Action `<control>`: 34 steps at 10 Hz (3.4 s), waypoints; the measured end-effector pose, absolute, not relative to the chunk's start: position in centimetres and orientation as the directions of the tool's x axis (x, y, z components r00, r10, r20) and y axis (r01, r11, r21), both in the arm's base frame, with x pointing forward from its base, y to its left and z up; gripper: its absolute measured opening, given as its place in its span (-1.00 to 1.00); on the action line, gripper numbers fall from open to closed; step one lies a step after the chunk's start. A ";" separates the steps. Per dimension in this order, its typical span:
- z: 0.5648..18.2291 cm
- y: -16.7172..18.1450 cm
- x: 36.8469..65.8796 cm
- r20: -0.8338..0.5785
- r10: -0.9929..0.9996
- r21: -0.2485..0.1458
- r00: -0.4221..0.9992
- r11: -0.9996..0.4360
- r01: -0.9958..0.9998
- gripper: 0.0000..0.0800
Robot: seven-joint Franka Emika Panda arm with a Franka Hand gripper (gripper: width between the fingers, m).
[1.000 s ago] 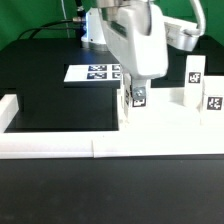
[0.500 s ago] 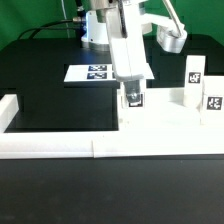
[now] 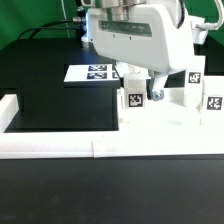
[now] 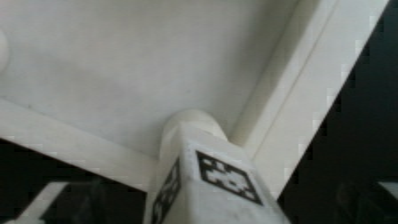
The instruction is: Assemble square table
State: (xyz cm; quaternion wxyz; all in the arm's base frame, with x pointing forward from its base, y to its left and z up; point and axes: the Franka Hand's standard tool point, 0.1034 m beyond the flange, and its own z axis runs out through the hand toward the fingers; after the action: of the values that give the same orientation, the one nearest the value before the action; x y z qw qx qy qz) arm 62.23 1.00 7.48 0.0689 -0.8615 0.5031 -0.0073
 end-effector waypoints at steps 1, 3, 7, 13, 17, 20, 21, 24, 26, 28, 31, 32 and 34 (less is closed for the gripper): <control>7.5 1.0 62.2 -0.034 -0.790 -0.125 0.612 -0.604 -0.787 0.62; 7.5 1.4 62.3 0.022 -0.561 -0.100 0.828 -0.825 -0.556 0.62; 7.4 1.3 62.4 0.048 -0.392 -0.083 0.919 -0.918 -0.387 0.35; 7.4 0.9 62.3 0.010 -0.755 -0.092 0.656 -0.654 -0.751 -0.26; 7.1 0.9 62.2 -0.121 -0.991 -0.102 0.061 -0.049 -0.994 -0.27; 7.1 0.9 62.2 -0.139 -0.989 -0.107 0.039 -0.024 -0.994 -0.26; 7.1 1.0 62.2 -0.138 -0.989 -0.107 0.044 -0.029 -0.994 0.39; 7.1 1.3 62.2 -0.068 -0.885 -0.142 0.460 -0.448 -0.883 0.59; 7.0 1.2 62.2 -0.048 -0.818 -0.149 0.573 -0.561 -0.814 0.62; 7.3 1.0 62.2 -0.013 -0.629 -0.119 0.777 -0.771 -0.626 0.62; 7.4 1.4 62.5 0.045 -0.331 -0.092 0.943 -0.941 -0.326 0.62; 7.4 1.4 62.5 0.043 -0.355 -0.093 0.934 -0.932 -0.350 0.62; 7.4 1.4 62.5 0.040 -0.378 -0.094 0.925 -0.923 -0.373 0.19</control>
Offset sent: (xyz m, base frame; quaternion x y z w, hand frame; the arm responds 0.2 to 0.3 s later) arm 0.0020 0.0182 0.0026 -0.0047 -0.0049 -0.3223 0.9466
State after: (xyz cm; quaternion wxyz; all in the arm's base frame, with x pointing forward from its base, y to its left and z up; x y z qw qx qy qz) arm 62.53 1.40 7.41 0.0423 -0.9801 0.1916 -0.0288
